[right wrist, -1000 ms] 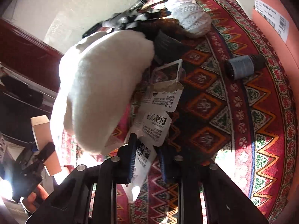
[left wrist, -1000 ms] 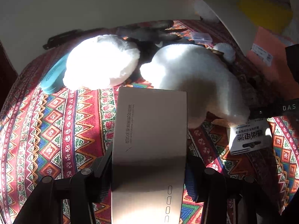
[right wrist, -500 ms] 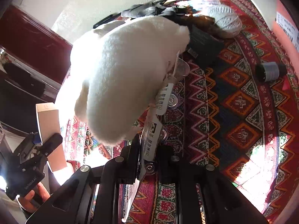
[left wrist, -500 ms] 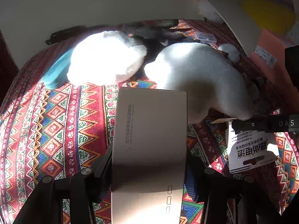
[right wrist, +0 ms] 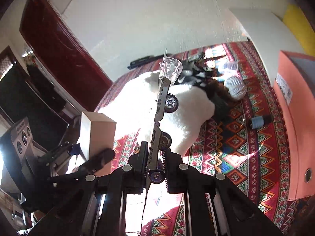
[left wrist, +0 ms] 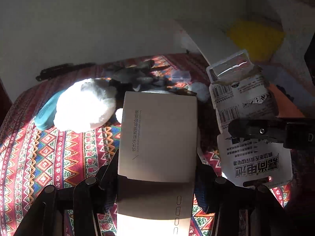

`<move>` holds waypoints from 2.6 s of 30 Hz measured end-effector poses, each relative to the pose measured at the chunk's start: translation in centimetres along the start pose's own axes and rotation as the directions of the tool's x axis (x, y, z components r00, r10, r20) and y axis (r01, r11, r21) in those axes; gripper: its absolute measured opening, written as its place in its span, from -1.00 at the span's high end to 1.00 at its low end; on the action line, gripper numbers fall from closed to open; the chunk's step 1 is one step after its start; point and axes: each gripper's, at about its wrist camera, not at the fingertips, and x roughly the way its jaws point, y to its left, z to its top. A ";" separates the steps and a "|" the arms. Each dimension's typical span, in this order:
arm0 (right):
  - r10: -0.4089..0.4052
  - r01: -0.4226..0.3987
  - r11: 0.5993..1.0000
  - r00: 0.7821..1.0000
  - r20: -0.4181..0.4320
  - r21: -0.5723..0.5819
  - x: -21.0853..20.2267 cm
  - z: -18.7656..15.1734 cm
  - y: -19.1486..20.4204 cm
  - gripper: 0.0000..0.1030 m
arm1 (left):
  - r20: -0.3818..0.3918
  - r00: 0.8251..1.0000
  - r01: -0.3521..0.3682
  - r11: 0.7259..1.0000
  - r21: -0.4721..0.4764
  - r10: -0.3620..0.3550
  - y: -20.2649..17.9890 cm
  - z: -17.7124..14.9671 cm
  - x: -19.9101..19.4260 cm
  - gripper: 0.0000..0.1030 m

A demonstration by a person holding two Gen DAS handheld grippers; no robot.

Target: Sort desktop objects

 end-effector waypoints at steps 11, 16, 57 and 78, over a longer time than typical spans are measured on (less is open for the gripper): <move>-0.313 0.278 0.949 0.793 0.523 0.147 -21.6 4.6 -3.6 0.71 | 0.130 0.977 0.163 0.984 0.077 -0.172 -10.3 6.5 -3.0 -0.04; -0.526 0.441 0.843 0.555 0.644 0.308 -29.8 4.4 -5.2 0.71 | 0.163 0.948 0.252 0.956 0.147 -0.275 -16.6 9.7 -3.3 -0.04; -0.851 0.651 0.497 0.496 0.175 0.573 -28.8 3.7 -25.3 -0.83 | 0.110 0.973 0.168 0.946 0.277 -0.205 -32.7 12.3 3.8 -0.99; -0.764 0.633 0.645 0.524 0.377 0.428 -26.1 3.5 -10.4 -0.95 | 0.166 0.984 0.044 0.990 0.136 -0.067 -21.0 8.6 -2.5 -0.99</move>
